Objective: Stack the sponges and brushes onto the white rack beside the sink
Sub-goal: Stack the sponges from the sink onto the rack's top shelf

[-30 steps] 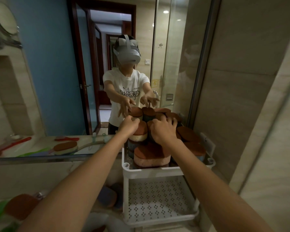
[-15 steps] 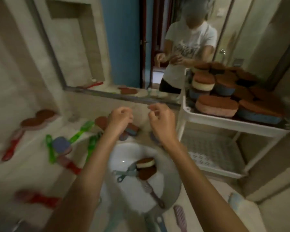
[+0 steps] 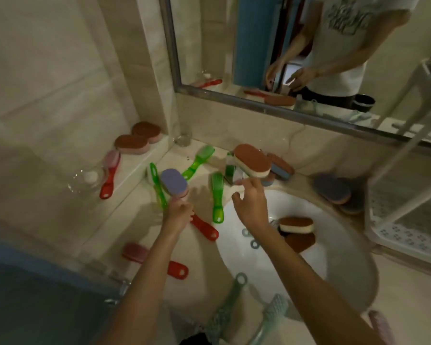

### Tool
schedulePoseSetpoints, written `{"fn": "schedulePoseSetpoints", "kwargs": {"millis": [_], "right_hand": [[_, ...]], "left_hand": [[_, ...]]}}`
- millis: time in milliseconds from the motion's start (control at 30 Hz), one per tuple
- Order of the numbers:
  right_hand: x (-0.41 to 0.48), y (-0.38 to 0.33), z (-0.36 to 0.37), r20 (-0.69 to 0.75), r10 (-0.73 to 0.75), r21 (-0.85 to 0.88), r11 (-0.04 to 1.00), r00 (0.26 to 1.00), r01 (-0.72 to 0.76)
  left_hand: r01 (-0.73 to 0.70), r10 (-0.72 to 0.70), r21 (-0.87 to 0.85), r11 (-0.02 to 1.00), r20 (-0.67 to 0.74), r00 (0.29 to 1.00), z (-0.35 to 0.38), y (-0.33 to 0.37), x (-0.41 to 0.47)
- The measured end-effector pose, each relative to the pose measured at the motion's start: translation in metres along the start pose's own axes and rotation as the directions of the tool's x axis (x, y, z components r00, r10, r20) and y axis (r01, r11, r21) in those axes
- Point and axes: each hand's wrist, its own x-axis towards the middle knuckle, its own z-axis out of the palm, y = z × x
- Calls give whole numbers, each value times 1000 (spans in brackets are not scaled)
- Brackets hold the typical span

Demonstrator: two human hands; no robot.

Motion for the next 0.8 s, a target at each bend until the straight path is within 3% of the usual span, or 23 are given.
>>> {"fn": "schedulePoseSetpoints", "kwargs": {"millis": [100, 267, 433, 567, 800], "right_hand": [[47, -8, 11, -157, -64, -167, 985, 985, 38], [102, -3, 10, -23, 170, -437, 885, 985, -163], [119, 2, 7, -32, 250, -467, 852, 968, -236], [113, -16, 17, -111, 151, -360, 915, 982, -181], [104, -35, 45, -74, 53, -247, 967, 996, -70]], "left_hand": [[-19, 20, 121, 992, -4, 1000, -19, 15, 48], [-69, 65, 333, 940, 24, 998, -20, 34, 94], [9, 3, 493, 870, -23, 1000, -22, 22, 135], [26, -6, 557, 830, -38, 999, -20, 17, 160], [96, -29, 592, 800, -123, 992, 0, 11, 176]]}}
